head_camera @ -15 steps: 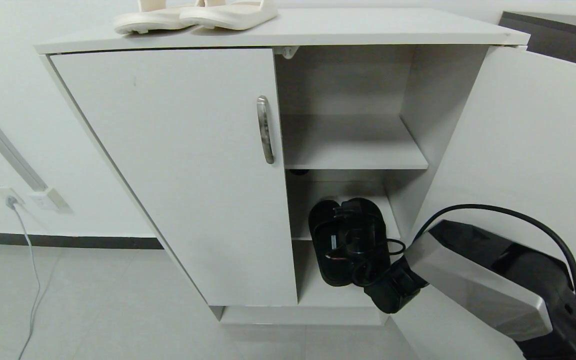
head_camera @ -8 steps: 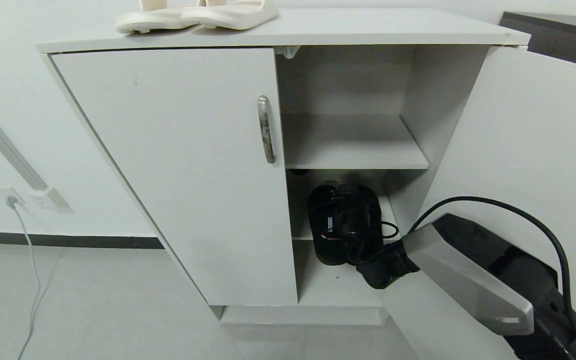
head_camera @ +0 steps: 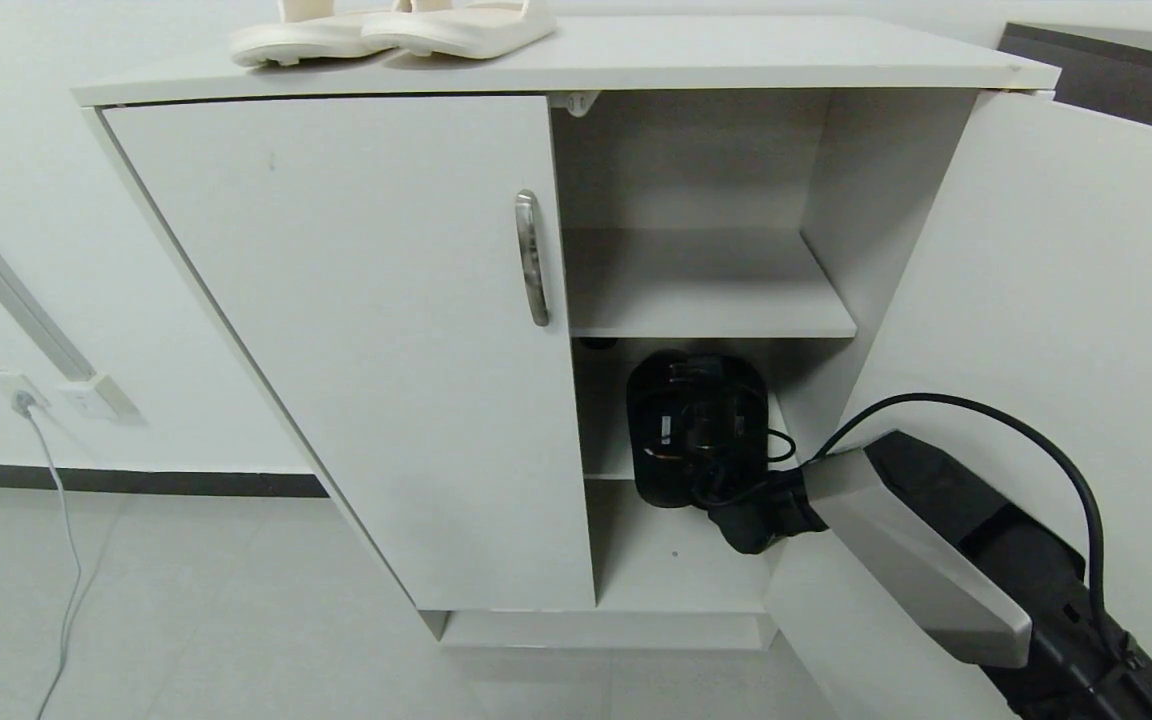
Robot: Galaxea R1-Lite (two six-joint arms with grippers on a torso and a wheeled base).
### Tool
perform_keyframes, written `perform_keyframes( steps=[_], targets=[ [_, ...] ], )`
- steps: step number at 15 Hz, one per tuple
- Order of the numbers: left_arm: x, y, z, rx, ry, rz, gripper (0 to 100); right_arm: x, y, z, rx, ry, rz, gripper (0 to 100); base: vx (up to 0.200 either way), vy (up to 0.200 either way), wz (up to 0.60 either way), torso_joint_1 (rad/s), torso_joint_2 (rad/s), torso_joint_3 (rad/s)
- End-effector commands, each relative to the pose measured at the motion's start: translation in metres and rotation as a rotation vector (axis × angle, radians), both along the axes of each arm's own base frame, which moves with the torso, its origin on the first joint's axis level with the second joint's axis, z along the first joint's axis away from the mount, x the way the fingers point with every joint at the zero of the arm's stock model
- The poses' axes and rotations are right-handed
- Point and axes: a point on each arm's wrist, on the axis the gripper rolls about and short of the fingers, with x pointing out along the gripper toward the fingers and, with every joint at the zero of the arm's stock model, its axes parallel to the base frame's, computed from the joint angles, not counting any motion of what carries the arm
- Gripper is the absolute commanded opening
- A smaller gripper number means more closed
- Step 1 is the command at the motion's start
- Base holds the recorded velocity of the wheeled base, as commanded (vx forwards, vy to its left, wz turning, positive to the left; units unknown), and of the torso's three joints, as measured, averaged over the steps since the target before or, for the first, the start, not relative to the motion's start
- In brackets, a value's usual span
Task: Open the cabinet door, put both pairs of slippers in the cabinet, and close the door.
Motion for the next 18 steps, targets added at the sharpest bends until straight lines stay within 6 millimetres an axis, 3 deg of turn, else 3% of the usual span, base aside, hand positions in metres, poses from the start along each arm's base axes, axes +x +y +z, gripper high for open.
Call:
perform_keyframes(
  steps=[1, 10, 18],
  targets=[
    [0.000, 0.000, 0.000, 0.000, 0.001, 0.000, 0, 0.005, -0.002, -0.003, 0.003, -0.005, -0.012, 0, 0.000, 0.000, 0.00, 0.000, 0.00, 0.000],
    [0.000, 0.000, 0.000, 0.000, 0.001, 0.008, 0, 0.006, -0.004, -0.016, -0.003, 0.010, -0.015, 0, 0.000, 0.000, 0.00, 0.000, 0.00, 0.000],
    [0.000, 0.000, 0.000, 0.000, 0.001, 0.014, 0, 0.011, -0.009, -0.014, 0.002, 0.007, 0.018, 0, 0.000, 0.000, 0.00, 0.000, 0.00, 0.000]
  ],
)
